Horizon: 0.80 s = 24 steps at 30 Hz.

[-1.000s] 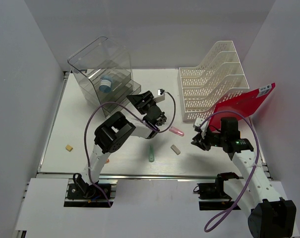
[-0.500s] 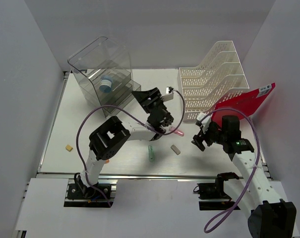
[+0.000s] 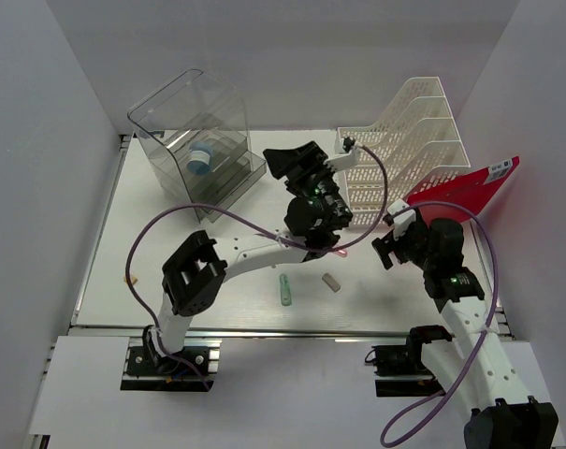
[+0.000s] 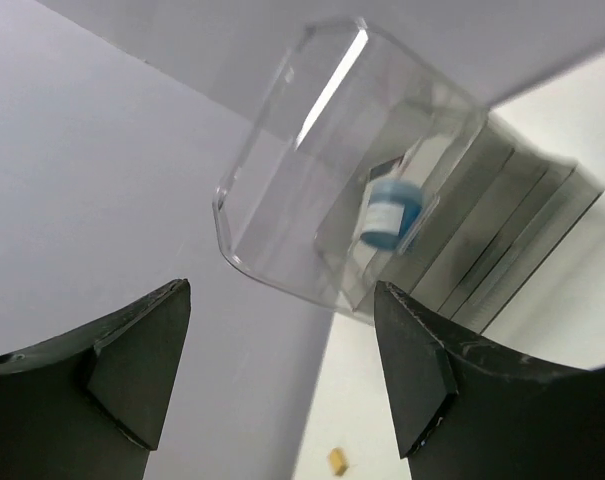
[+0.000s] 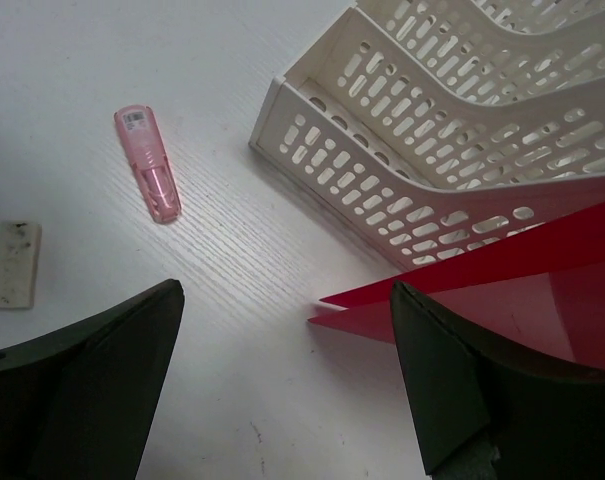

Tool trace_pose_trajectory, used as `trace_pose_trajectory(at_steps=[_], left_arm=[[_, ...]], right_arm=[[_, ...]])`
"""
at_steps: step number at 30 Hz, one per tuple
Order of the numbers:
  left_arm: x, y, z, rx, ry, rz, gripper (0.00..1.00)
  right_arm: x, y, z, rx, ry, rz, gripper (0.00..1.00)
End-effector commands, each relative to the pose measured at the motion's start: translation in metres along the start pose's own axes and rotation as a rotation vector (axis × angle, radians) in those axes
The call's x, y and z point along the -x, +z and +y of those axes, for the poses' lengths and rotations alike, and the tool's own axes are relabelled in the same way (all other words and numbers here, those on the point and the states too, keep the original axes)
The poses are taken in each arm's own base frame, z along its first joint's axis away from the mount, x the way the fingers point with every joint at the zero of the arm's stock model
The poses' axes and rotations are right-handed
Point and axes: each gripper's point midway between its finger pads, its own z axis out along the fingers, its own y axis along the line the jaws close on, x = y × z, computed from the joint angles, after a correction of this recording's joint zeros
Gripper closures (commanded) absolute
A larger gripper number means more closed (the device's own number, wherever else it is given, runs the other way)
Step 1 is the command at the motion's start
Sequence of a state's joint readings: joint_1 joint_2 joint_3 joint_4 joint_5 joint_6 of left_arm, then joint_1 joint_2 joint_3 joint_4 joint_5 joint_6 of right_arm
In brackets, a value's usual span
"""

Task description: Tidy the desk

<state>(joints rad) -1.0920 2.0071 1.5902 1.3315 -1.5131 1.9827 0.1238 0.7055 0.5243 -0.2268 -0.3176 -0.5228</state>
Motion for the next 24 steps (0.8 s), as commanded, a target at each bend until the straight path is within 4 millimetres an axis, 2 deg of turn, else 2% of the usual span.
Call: trace_pose_trajectory(at_steps=[1, 4, 6, 7, 8, 10, 11, 12, 13, 14, 15, 16, 17, 18, 19, 20, 21, 22, 23, 24], left_arm=[[-0.023, -0.019, 0.079, -0.11, -0.563, 0.088, 0.16], [-0.009, -0.023, 0.118, -0.11, -0.726, 0.062, 0.16], [0.005, -0.022, 0.155, -0.081, -0.858, 0.034, 0.16], [0.014, -0.029, 0.165, -0.089, -0.888, 0.008, 0.16], [0.02, -0.031, 0.183, -0.086, -0.938, -0.014, 0.16], [0.046, -0.041, 0.205, -0.105, -0.973, -0.085, 0.16], [0.053, -0.043, 0.225, -0.116, -1.033, -0.112, 0.16], [0.071, -0.046, 0.233, -0.141, -1.035, -0.186, 0.15], [0.078, -0.049, 0.241, -0.167, -1.065, -0.227, 0.15], [0.084, -0.051, 0.233, -0.195, -0.971, -0.271, 0.15], [0.089, -0.055, 0.249, -0.253, -1.093, -0.346, 0.14], [0.094, -0.058, 0.245, -0.297, -1.088, -0.385, 0.14], [0.096, -0.066, 0.219, -0.391, -1.044, -0.395, 0.14], [0.093, -0.066, 0.213, -0.448, -1.044, -0.409, 0.13], [0.095, -0.082, 0.189, -0.638, -1.014, -0.471, 0.12], [0.091, -0.088, 0.178, -0.702, -0.993, -0.491, 0.11], [0.085, -0.093, 0.168, -0.738, -0.965, -0.504, 0.11], [0.073, -0.099, 0.175, -0.794, -0.985, -0.532, 0.11], [0.062, -0.109, 0.155, -0.888, -0.988, -0.481, 0.11], [0.048, -0.116, 0.123, -0.934, -0.905, -0.459, 0.12]], right_arm=[[0.009, 0.0, -0.013, -0.066, 0.017, -0.035, 0.11], [0.008, 0.0, -0.013, -0.067, 0.022, -0.033, 0.11], [0.007, 0.001, -0.014, -0.067, 0.023, -0.029, 0.11], [0.007, 0.0, -0.014, -0.069, 0.024, -0.03, 0.11], [0.006, 0.001, -0.014, -0.067, 0.025, -0.026, 0.11], [0.005, 0.001, -0.014, -0.065, 0.028, -0.024, 0.11], [0.004, 0.001, -0.013, -0.06, 0.03, -0.024, 0.11], [0.005, 0.001, -0.013, -0.059, 0.028, -0.026, 0.11], [0.005, 0.001, -0.013, -0.06, 0.03, -0.026, 0.11], [0.004, 0.001, -0.013, -0.06, 0.032, -0.021, 0.11], [0.004, 0.001, -0.014, -0.063, 0.031, -0.022, 0.11], [0.003, 0.0, -0.016, -0.07, 0.032, -0.02, 0.11], [0.003, -0.001, -0.016, -0.072, 0.033, -0.02, 0.11], [0.003, -0.001, -0.016, -0.07, 0.032, -0.024, 0.11], [0.005, -0.001, -0.016, -0.071, 0.037, -0.029, 0.11], [0.004, -0.001, -0.017, -0.076, 0.039, -0.027, 0.11], [0.004, -0.001, -0.017, -0.076, 0.057, -0.03, 0.11], [0.005, 0.0, -0.017, -0.071, 0.063, -0.032, 0.11], [0.002, 0.001, -0.015, -0.062, 0.077, -0.019, 0.11], [0.003, 0.001, -0.014, -0.052, 0.092, -0.018, 0.11]])
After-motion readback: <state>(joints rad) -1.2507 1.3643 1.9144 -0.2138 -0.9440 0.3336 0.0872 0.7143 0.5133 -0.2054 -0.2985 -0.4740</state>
